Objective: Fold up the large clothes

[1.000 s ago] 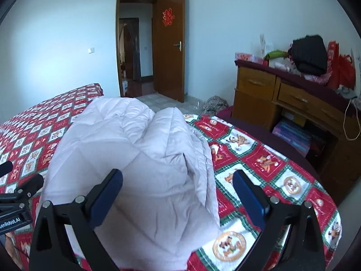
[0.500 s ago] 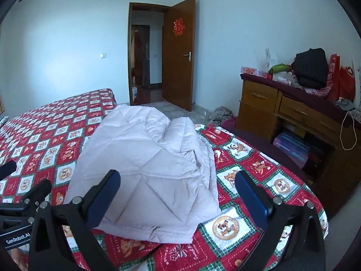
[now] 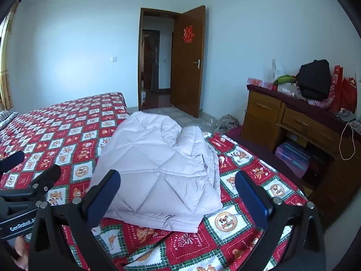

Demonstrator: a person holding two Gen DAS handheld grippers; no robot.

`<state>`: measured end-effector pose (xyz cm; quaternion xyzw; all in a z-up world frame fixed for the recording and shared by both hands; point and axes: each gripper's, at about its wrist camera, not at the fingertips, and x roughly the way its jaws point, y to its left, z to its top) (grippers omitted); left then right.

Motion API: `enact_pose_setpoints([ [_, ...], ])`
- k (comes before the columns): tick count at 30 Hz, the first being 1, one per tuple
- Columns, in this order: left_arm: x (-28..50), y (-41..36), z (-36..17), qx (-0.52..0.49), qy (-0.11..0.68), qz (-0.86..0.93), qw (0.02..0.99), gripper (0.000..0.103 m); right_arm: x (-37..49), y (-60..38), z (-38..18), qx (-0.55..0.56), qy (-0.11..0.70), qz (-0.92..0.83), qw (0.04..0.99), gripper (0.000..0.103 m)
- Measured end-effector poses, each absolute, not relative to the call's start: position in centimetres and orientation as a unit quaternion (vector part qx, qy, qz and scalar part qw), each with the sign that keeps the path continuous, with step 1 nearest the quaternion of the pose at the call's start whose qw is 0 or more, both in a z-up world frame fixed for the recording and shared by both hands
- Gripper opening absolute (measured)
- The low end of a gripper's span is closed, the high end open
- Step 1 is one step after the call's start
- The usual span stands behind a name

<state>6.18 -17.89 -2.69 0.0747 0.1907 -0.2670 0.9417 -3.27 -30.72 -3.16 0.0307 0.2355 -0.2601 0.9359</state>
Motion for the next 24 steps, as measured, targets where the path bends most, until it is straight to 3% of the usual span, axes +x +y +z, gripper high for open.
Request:
enact_pose_setpoints([
  [24,0.8,-16.7,1.6,0.070,0.115,-0.249,0.959,0.102,-8.2,-29.7,1.0,0.020,0.154,-0.259,0.953,0.103],
])
